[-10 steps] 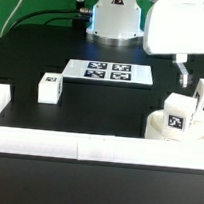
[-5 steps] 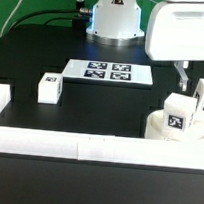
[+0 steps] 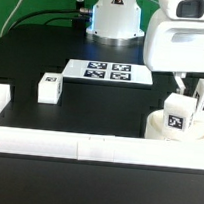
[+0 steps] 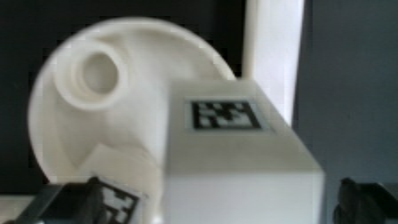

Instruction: Assemble stool

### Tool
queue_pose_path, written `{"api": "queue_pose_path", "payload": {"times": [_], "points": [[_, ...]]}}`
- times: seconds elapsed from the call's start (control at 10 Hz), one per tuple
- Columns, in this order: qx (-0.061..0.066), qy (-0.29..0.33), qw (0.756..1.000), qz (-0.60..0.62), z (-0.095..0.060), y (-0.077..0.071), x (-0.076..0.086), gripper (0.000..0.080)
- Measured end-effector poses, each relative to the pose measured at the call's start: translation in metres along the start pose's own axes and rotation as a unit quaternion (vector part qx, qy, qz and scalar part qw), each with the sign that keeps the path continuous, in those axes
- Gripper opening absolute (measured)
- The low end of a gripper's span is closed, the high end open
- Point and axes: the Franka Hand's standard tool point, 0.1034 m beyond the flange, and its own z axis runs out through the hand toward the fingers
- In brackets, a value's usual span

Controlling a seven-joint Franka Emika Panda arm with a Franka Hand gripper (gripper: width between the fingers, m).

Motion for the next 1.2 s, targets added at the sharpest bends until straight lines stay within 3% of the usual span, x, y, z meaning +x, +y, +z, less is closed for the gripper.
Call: {"api": "queue_pose_path", "payload": {"times": [0.2, 0.3, 0.7, 1.0, 1.2], "points": [[0.000, 0.000, 1.000, 0.007, 0.000, 0.001, 0.000, 0.0402], [0.001, 0.000, 0.999, 0.039, 0.000, 0.001, 0.000, 0.0335], [0.004, 0.018, 0.979, 0.204, 0.001, 0.004, 0.006, 0.0335], [0.009, 0.026, 0.911, 0.412, 0.000, 0.009, 0.010, 0.0335], [0.031, 0.033, 0.860, 0.508, 0.000, 0.013, 0.012, 0.0337]]}}
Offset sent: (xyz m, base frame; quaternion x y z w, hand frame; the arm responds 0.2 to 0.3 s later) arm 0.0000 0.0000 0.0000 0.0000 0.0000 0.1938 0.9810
